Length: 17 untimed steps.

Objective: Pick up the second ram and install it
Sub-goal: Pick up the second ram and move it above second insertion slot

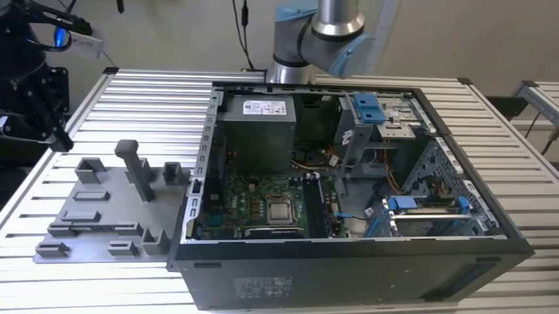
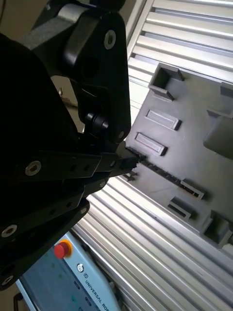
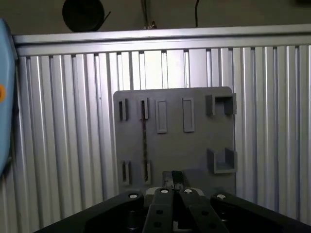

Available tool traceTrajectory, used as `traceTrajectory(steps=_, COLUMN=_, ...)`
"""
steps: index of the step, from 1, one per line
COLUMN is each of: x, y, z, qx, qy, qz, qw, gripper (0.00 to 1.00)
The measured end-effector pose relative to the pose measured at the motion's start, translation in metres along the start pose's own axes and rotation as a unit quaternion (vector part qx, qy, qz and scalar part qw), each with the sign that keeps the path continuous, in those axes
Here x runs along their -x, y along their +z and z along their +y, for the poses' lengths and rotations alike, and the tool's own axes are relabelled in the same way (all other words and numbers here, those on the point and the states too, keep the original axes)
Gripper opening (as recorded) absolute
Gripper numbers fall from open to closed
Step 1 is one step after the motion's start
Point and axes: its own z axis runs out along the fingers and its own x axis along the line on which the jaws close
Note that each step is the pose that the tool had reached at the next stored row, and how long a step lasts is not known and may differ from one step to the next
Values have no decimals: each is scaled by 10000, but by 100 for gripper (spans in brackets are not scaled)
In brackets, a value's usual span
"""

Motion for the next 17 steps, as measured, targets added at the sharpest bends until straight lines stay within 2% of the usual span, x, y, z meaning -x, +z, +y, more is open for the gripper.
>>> traceTrajectory(steps=6, x=-10, y=0, z=-1, qx=-1, qy=-16, qz=-5, qw=10000, gripper=11)
traceTrajectory(steps=10, x=-94, y=21, z=-8, qx=-1, qy=-15, qz=-6, qw=10000, gripper=11)
traceTrajectory(steps=12, x=-141, y=30, z=-32, qx=-2, qy=-15, qz=-10, qw=10000, gripper=11)
traceTrajectory(steps=15, x=-170, y=37, z=-98, qx=-1, qy=-15, qz=-11, qw=10000, gripper=11)
traceTrajectory(steps=17, x=-170, y=38, z=-99, qx=-1, qy=-15, qz=-11, qw=10000, gripper=11)
